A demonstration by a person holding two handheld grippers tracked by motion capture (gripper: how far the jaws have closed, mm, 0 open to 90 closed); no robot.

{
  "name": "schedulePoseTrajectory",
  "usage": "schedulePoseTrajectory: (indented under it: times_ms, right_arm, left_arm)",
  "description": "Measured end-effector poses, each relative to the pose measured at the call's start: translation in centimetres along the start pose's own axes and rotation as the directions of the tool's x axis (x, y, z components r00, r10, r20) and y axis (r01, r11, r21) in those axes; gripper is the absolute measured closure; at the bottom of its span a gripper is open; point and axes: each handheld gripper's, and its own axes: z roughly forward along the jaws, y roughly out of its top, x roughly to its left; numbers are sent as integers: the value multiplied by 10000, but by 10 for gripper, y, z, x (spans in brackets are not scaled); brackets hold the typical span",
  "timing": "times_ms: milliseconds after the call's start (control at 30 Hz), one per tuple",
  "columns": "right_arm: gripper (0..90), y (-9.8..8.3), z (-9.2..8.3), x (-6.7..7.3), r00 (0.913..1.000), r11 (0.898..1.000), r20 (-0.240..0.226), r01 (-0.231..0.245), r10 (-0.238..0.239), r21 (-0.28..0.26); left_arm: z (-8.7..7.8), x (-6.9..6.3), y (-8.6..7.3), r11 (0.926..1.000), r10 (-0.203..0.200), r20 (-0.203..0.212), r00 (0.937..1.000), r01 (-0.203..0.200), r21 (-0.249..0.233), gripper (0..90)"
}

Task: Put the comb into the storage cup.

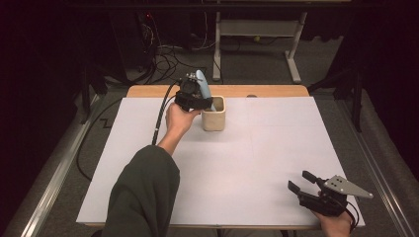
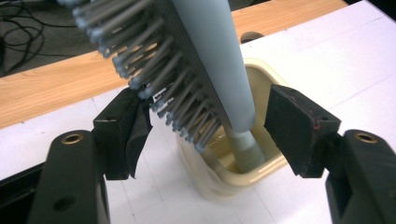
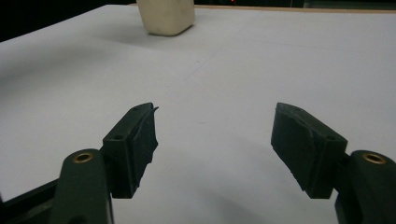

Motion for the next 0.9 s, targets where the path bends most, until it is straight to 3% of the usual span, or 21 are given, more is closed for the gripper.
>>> schedulePoseTrajectory:
  times_ms: [33,333,433,900]
  right_arm:
    - [316,0,0,0,10000,10000,18,-41,41,-32]
    - [317,-1,-2,-1,10000,10000,-29,-24,23,-60]
    - [318,-1,-3,0,10000,9999,-33,13,-14,-136]
    - [317,-1,-2,0,10000,10000,65,7,-7,-66]
  left_arm:
    - [0,1,-1,9996,158,-112,9998,-155,227,317]
    - [-14,-2,-3,9997,206,40,9998,-206,-131,330]
    - [-14,-2,-4,9994,336,-42,9994,-336,44,331]
    - [-22,3,-12,9995,181,111,9998,-178,-248,335]
